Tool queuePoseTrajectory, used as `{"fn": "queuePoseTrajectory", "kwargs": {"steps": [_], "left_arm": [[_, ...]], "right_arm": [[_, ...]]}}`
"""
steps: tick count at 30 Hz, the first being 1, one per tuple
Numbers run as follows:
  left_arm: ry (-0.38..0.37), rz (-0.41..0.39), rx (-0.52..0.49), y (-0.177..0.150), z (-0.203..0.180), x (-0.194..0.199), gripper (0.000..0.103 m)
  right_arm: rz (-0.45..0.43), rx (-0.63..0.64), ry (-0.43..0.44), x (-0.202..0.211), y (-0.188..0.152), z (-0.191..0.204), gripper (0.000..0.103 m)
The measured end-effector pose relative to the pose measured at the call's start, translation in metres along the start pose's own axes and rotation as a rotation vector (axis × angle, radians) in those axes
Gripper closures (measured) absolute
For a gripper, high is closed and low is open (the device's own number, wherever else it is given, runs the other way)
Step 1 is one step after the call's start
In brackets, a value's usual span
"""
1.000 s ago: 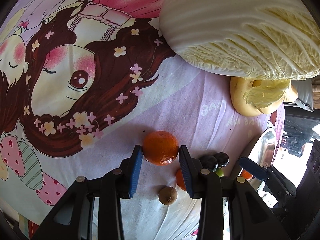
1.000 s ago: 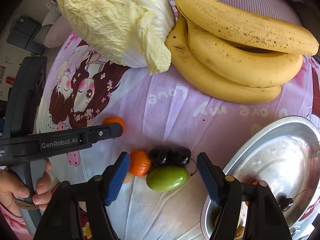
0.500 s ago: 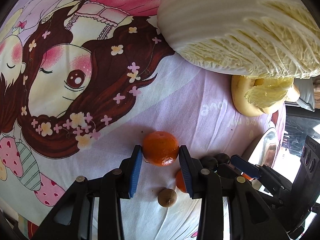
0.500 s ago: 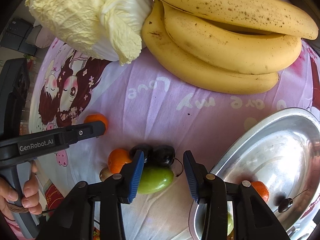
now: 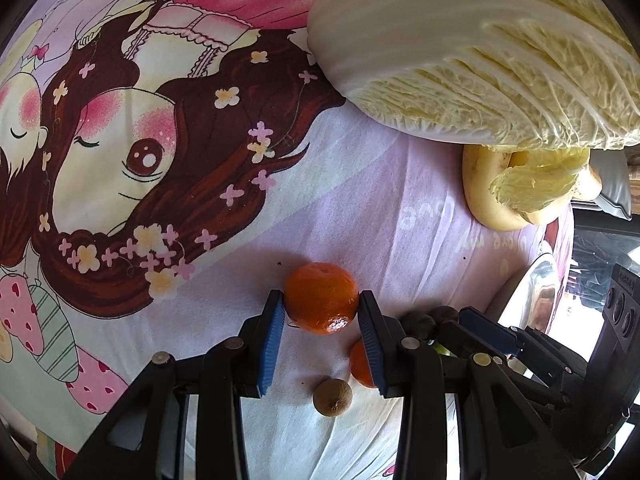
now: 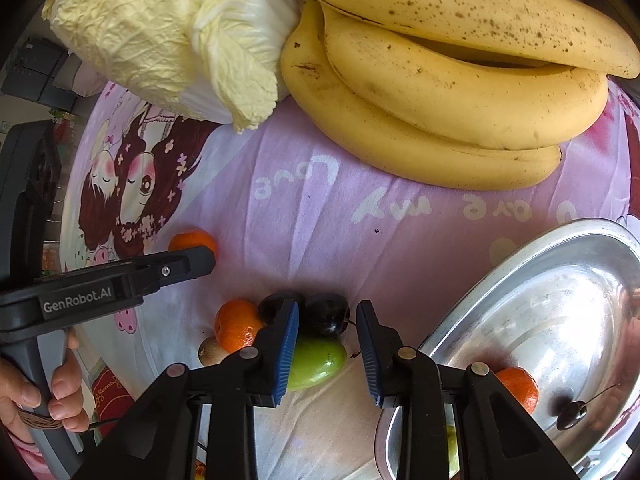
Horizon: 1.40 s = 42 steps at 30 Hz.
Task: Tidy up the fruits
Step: 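Hold the mandarin in the left tool while the right tool reaches toward the green fruit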
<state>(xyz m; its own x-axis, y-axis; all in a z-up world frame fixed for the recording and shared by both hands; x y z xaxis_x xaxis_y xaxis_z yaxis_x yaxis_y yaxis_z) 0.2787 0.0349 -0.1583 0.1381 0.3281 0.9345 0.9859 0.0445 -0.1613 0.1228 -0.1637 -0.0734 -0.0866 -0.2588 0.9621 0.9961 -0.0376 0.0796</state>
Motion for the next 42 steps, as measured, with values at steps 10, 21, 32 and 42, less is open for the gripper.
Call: {"fn": "queuePoseTrajectory", "kwargs": {"steps": [10, 21, 32, 42], "left_arm": [[0.000, 0.000, 0.000, 0.000, -0.001, 0.000, 0.064], [0.000, 0.001, -0.003, 0.000, -0.002, -0.001, 0.064], [0.007, -0.021, -0.019, -0.002, -0.011, 0.008, 0.065], [0.003, -0.021, -0.010, -0.002, -0.014, 0.015, 0.065]], "right_arm": [[0.000, -0.014, 0.012, -0.001, -0.006, -0.013, 0.073], [-0.010, 0.002, 0.027, -0.001, -0.010, -0.005, 0.080], [-0.035, 0.008, 0.040, 0.024, -0.014, -0.008, 0.089], [-0.018, 0.005, 0.015, 0.024, -0.018, -0.012, 0.087]]}}
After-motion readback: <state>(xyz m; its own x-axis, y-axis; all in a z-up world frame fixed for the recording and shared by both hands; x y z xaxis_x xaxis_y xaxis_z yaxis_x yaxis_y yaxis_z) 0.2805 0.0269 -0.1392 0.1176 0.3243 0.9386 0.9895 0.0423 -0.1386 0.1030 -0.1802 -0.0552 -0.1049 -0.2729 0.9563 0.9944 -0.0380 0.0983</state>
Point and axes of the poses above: each gripper's, at about its wrist camera, not at the fingertips, and x roughly against the way its jaws point, z to its left, y to its top, the point moved 6 cm from there along -x, roughly the way its jaws point, and after that the axes turned 10 degrees about x, right-handed, at the moved point
